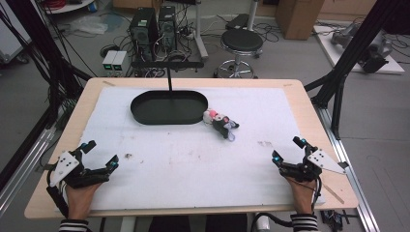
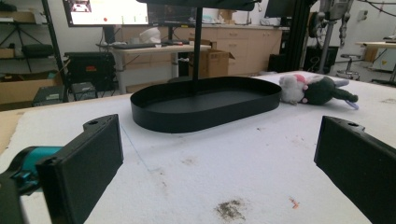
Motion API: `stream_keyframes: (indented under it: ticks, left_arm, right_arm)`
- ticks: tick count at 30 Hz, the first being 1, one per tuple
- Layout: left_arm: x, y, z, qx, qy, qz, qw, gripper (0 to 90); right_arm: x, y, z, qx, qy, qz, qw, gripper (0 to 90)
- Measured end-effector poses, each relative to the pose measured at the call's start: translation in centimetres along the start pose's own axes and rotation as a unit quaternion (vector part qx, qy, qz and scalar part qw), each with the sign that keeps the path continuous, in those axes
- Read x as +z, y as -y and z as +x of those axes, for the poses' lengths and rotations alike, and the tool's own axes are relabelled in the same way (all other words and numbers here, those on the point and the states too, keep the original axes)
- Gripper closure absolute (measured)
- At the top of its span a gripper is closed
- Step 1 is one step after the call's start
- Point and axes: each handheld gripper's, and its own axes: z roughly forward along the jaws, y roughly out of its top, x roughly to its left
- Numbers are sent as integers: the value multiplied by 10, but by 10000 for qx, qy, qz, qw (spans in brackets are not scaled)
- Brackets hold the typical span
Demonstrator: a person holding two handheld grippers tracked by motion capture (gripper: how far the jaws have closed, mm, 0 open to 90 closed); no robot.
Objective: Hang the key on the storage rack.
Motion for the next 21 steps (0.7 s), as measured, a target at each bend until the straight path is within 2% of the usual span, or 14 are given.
stream_keyframes:
  ticks: [8, 21]
  left_arm:
    - [-2, 1, 0, 17, 14, -95, 10000, 17]
    - [-1, 0, 0, -3, 20, -61, 10000, 17]
  right_arm:
    - [0, 0, 0, -57, -44, -19, 10000, 13]
    - [0, 0, -1, 20, -44, -12, 10000, 13]
